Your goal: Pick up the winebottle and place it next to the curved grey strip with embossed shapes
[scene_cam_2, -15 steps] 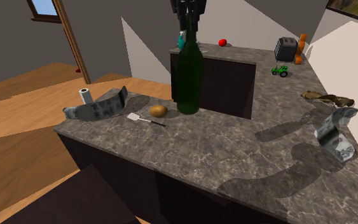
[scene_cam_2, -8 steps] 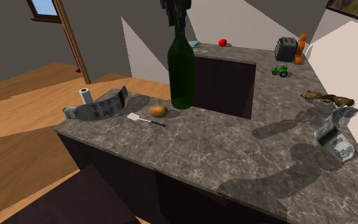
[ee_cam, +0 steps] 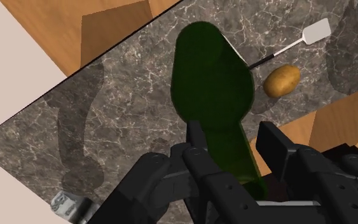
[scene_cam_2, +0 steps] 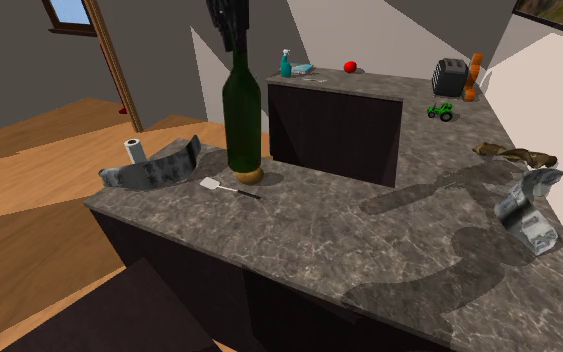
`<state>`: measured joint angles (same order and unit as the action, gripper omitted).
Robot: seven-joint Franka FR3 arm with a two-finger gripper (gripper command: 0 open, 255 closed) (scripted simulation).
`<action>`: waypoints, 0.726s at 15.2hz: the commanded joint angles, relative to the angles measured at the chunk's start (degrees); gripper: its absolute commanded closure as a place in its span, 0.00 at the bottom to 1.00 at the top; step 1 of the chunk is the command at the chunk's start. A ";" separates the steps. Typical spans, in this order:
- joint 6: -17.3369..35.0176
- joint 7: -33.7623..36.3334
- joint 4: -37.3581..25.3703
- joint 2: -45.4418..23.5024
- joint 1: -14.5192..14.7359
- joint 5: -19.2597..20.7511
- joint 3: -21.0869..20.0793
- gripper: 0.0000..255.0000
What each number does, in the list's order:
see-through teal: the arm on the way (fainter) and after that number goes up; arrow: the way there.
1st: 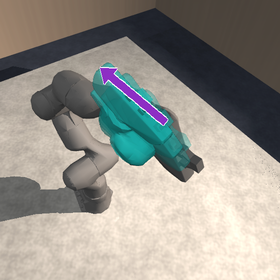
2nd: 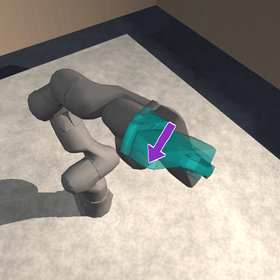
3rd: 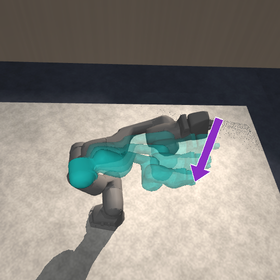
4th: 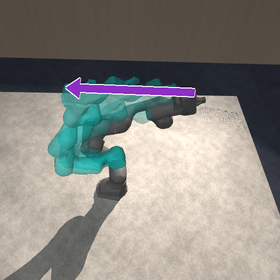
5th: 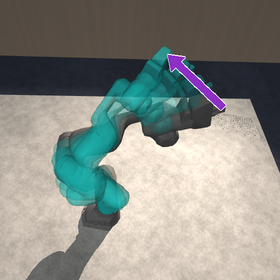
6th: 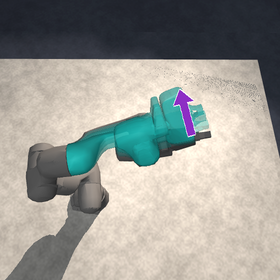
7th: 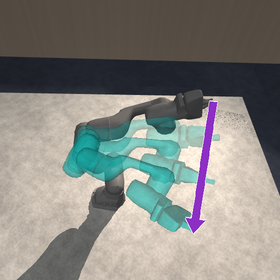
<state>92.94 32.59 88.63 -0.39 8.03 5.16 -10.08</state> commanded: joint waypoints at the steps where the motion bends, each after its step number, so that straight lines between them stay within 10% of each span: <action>1: 0.69 3.03 0.60 -0.31 1.45 0.28 -1.42 1.00; 11: 3.29 16.76 0.42 -4.67 8.47 2.43 -7.73 1.00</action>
<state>96.12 47.74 89.25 -4.59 15.67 7.32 -17.12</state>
